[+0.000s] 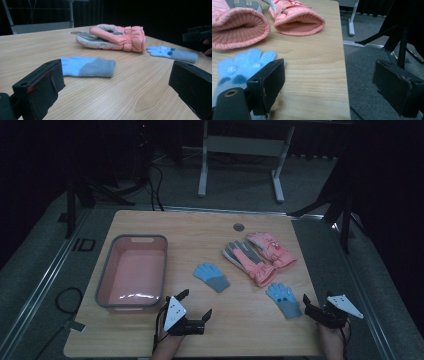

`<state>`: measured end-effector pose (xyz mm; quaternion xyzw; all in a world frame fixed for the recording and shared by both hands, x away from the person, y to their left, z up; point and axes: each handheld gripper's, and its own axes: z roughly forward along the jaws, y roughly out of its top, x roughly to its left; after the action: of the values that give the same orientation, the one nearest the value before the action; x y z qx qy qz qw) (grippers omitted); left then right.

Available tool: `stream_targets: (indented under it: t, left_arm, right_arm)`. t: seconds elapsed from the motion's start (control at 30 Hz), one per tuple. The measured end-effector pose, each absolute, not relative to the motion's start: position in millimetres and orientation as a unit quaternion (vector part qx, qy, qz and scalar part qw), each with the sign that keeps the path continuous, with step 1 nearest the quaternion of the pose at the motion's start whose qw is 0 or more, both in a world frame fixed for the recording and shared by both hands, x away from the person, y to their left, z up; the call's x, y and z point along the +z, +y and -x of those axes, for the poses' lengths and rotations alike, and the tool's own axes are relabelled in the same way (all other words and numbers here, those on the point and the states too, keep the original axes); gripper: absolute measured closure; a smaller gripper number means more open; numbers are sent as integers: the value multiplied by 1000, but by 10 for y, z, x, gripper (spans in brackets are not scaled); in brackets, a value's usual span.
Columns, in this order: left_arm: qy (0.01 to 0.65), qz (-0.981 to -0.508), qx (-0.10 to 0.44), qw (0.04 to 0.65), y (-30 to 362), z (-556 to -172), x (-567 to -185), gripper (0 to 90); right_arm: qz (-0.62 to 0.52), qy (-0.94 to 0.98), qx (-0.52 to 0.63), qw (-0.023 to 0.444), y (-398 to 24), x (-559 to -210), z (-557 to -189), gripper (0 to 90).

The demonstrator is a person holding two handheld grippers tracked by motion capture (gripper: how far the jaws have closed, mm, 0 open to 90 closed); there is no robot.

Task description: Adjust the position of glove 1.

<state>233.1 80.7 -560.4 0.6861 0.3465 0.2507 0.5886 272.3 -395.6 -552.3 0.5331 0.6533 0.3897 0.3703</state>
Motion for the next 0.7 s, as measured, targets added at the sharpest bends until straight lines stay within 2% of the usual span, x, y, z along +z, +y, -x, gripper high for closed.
stream_targets:
  t: [0.23, 0.37, 0.53, 0.57, 0.63, 0.67, 0.7]
  left_arm:
    - [342, -688, 255, 587, 796, -2321, -5604, 0]
    - [342, -687, 254, 589, 804, -2321, -5605, 0]
    - [338, -687, 255, 590, 798, -2311, -5606, 0]
    - [337, -688, 256, 589, 797, -2310, -5605, 0]
    - [336, -689, 256, 589, 797, -2309, -5605, 0]
    - [336, -688, 256, 590, 796, -2308, -5606, 0]
    - [336, -687, 257, 590, 798, -2307, -5606, 0]
  right_arm:
    - [-545, 660, 386, 343, -3975, -5496, -2748, 110]
    - [-547, 660, 377, 351, -3968, -5473, -2747, 110]
    - [-555, 665, 370, 335, -3984, -5301, -2789, 130]
    - [-545, 674, 382, 320, -3970, -5242, -2806, 142]
    - [-547, 678, 376, 318, -3943, -5215, -2814, 160]
    - [-550, 687, 383, 281, -3912, -5166, -2838, 172]
    - [-551, 685, 397, 264, -3899, -5144, -2846, 169]
